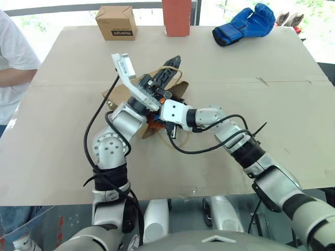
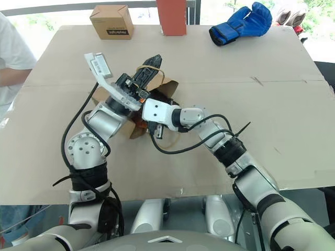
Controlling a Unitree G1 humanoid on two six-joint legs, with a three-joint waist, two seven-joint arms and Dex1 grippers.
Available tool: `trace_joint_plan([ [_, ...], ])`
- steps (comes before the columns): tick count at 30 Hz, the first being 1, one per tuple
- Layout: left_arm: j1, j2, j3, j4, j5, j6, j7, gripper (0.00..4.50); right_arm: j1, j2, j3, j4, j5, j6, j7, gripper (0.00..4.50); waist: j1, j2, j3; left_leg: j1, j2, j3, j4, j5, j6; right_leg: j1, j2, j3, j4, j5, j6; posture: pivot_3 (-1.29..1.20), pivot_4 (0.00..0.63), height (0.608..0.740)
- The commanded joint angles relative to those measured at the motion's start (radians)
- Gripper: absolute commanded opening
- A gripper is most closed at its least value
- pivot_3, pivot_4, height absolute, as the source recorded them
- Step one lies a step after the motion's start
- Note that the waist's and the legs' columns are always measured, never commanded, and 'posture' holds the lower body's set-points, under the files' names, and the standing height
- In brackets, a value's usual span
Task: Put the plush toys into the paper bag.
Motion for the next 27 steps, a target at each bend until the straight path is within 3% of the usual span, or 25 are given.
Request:
trace_joint_plan([
  [1,0.023,-0.014,0.035,-0.071,-0.083,0.010,0.062,0.00,-0.068,0.021,-0.028,0.077,-0.037,-0.114,-0.013,0.04,0.000,0.000,0.000,0.000,0.000,0.000,0.000,0.000,0.000,0.000,0.000,0.000,0.000,0.000,0.000,0.00,0.150,0.740],
  [5,0.034,-0.031,0.064,-0.084,-0.210,0.033,0.137,0.00,-0.069,0.033,-0.102,0.070,0.055,-0.075,0.077,0.04,0.003,0.000,0.000,0.000,0.000,0.000,0.000,0.000,0.000,0.000,0.000,0.000,0.000,0.000,0.000,0.00,0.150,0.740],
  [12,0.023,-0.038,0.068,-0.067,-0.353,0.046,0.215,0.00,0.029,-0.106,-0.161,-0.185,0.159,0.166,0.255,0.04,0.018,0.000,0.000,0.000,0.000,0.000,0.001,0.000,0.000,0.001,0.000,0.000,0.000,0.000,0.000,0.00,0.150,0.740],
  [18,0.025,-0.012,0.033,-0.063,-0.423,0.095,0.214,0.00,0.077,-0.199,-0.197,-0.301,0.175,0.324,0.255,0.04,0.022,0.000,0.000,0.000,0.000,0.000,0.001,0.000,0.000,0.001,0.000,0.000,0.000,0.000,0.000,0.00,0.150,0.740],
  [23,-0.004,-0.011,0.004,-0.026,-0.422,0.107,0.195,0.00,0.059,-0.129,-0.168,-0.293,0.171,0.337,0.232,0.04,0.019,0.000,0.000,0.001,0.000,0.000,0.001,0.000,0.000,0.000,0.000,0.000,0.000,0.000,0.000,0.00,0.150,0.740],
  [27,-0.026,-0.025,-0.015,-0.006,-0.427,0.109,0.199,0.00,0.015,-0.002,-0.135,-0.185,0.143,0.213,0.207,0.04,0.016,0.000,0.000,0.001,0.000,0.000,0.001,0.000,0.000,0.000,0.000,0.001,0.000,0.000,0.000,0.00,0.150,0.740],
])
